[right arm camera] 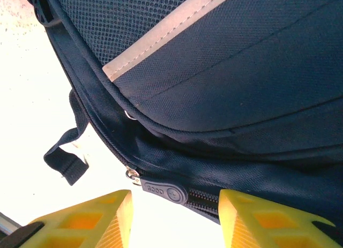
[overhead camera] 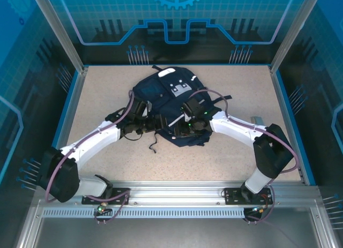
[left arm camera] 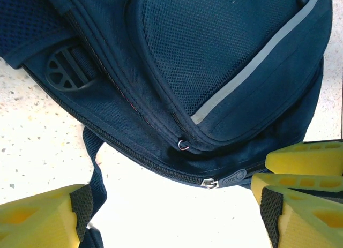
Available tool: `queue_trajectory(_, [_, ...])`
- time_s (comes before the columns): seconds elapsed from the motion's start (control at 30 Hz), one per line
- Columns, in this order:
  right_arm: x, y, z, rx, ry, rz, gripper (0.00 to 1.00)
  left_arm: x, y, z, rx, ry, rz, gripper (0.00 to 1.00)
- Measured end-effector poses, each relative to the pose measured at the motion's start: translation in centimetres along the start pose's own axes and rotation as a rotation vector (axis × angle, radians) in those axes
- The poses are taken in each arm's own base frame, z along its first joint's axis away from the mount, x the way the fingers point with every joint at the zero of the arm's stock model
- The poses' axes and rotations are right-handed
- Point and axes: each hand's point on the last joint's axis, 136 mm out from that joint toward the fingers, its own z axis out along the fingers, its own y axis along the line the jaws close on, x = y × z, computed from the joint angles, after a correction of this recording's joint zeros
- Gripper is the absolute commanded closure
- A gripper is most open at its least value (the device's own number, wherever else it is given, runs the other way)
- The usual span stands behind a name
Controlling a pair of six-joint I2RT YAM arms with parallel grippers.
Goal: Pack books, pencil case, and school supplies into a backpack
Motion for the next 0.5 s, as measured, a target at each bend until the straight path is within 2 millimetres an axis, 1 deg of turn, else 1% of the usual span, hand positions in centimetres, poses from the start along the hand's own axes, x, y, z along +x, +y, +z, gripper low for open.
queue_trajectory(0.1, [0.2, 0.0, 0.5, -0.002, 0.014, -0.005, 0.55, 0.5, 0.3, 0.8, -0.003, 0.028, -0.024, 0.22])
queue_trajectory(0.27, [0.5, -0.1, 1.2, -0.004, 0.036, -0.008, 0.56, 1.2, 0.8, 2.0, -0.012, 0.065, -0.06, 0.28])
queue_trajectory(0.4, [0.6, 0.0, 1.5, -0.01, 0.047, -0.015, 0.57, 1.7, 1.1, 2.9, -0.016, 0.096, -0.071, 0.3])
queue_trajectory(0.5, [0.6, 0.3, 1.5, -0.024, 0.052, -0.021, 0.59, 2.0, 1.2, 3.3, -0.017, 0.115, -0.076, 0.31])
